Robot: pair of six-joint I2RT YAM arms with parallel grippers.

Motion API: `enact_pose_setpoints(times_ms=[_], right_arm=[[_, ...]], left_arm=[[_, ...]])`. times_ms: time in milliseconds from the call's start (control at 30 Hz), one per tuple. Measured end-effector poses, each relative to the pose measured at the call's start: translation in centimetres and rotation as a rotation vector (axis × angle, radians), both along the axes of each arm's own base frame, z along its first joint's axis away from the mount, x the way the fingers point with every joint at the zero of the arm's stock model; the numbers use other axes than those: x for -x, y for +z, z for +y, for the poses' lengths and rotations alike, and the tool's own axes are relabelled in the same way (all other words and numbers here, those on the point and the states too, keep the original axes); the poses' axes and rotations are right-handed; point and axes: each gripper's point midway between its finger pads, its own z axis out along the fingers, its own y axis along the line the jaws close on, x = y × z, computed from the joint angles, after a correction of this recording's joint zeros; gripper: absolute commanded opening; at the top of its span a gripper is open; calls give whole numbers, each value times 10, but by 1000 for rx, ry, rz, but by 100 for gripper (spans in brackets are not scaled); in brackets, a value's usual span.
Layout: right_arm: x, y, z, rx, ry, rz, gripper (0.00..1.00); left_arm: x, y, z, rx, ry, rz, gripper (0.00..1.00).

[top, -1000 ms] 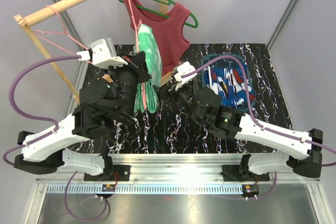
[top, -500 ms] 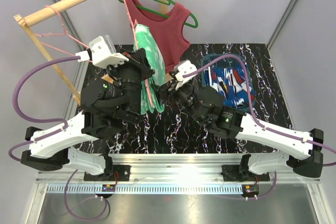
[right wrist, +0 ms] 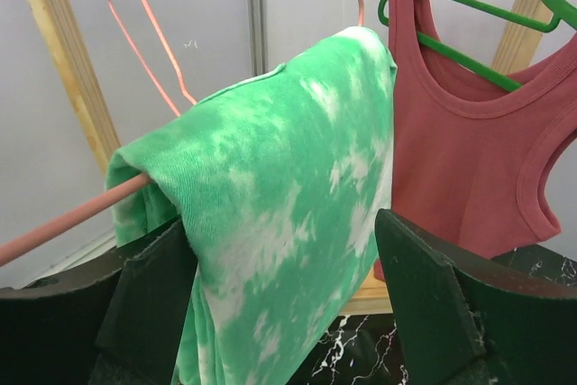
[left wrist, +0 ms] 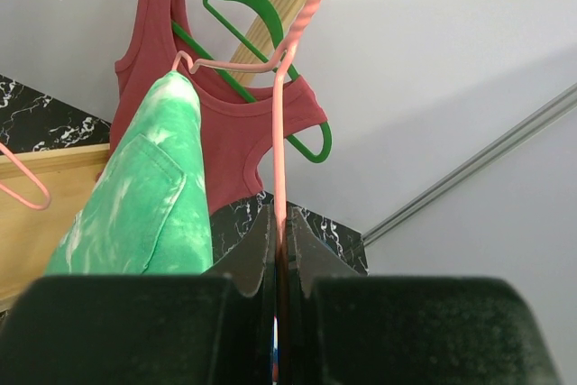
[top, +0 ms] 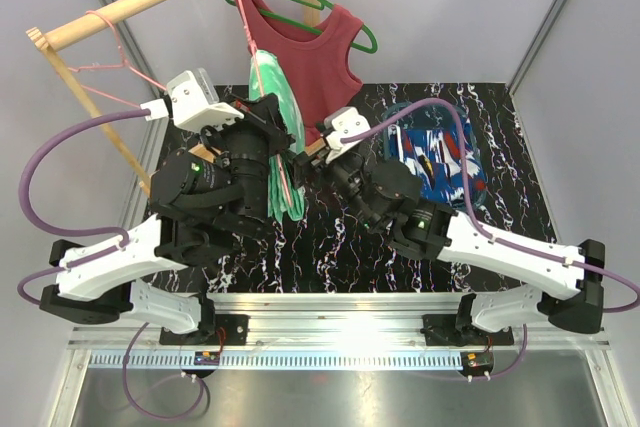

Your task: Remove the trousers from the hanger

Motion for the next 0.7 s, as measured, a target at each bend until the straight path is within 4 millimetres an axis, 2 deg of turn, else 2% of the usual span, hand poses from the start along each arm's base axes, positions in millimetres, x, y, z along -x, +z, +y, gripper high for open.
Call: enact_pose_setpoints(times_ms=[133, 367, 700], right_arm=[[-6, -1, 7, 9, -21, -18, 84], [-12, 5, 7, 2, -61, -56, 82], [-8, 3, 15, -68, -20, 5, 90]], left_arm=[[0, 1, 1, 10, 2, 0, 0], [3, 2, 0, 21, -9, -1, 0], [4, 6, 4, 46, -10, -4, 0]])
